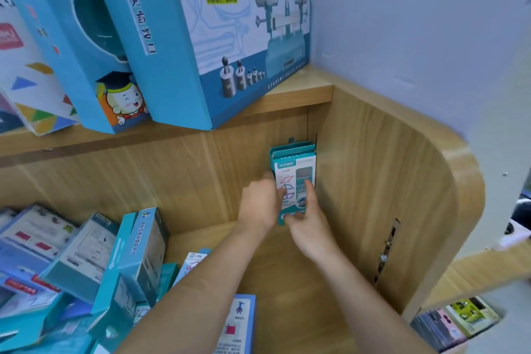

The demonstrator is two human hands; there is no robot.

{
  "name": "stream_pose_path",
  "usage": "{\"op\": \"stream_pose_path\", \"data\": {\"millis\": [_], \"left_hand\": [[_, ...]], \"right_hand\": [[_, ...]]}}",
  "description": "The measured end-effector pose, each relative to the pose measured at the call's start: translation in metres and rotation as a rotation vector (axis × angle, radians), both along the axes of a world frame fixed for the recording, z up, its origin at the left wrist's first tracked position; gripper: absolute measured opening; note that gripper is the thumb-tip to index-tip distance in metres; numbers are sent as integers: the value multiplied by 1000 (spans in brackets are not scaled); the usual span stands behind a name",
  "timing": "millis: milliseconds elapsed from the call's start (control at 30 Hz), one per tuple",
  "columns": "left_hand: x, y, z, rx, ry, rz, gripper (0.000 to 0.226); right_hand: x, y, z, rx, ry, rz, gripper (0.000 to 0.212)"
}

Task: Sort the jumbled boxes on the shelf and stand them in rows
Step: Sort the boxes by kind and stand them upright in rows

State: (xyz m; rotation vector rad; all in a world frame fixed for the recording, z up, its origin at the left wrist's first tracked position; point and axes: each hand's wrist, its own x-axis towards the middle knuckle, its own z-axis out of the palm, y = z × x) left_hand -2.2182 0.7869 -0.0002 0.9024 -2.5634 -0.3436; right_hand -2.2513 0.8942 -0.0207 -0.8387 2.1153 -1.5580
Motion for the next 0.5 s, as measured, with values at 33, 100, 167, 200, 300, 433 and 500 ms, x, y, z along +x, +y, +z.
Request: {"op": "stream_pose_path", "data": {"millis": [33, 100, 167, 200, 300, 433, 500], "left_hand": [[1, 0, 2, -19, -29, -3, 25], [8, -1, 9, -6, -98, -1, 28], [28, -4, 17, 6, -157, 0, 33], [44, -5, 20, 7, -189, 3, 33], [113, 3, 17, 36, -322, 25, 33], [183, 28, -6, 107, -502, 95, 67], [193, 34, -16, 169, -530, 172, 94]], "right_hand": [[-2, -1, 1, 5, 17, 0, 79], [-3, 2, 3, 25, 41, 11, 78], [-1, 9, 5, 42, 58, 26, 76], [0, 14, 5, 48, 65, 35, 73], [8, 30, 4, 35, 32, 60, 63], [30, 36, -2, 38, -15, 141, 55], [44, 34, -6, 88, -65, 248, 47]]}}
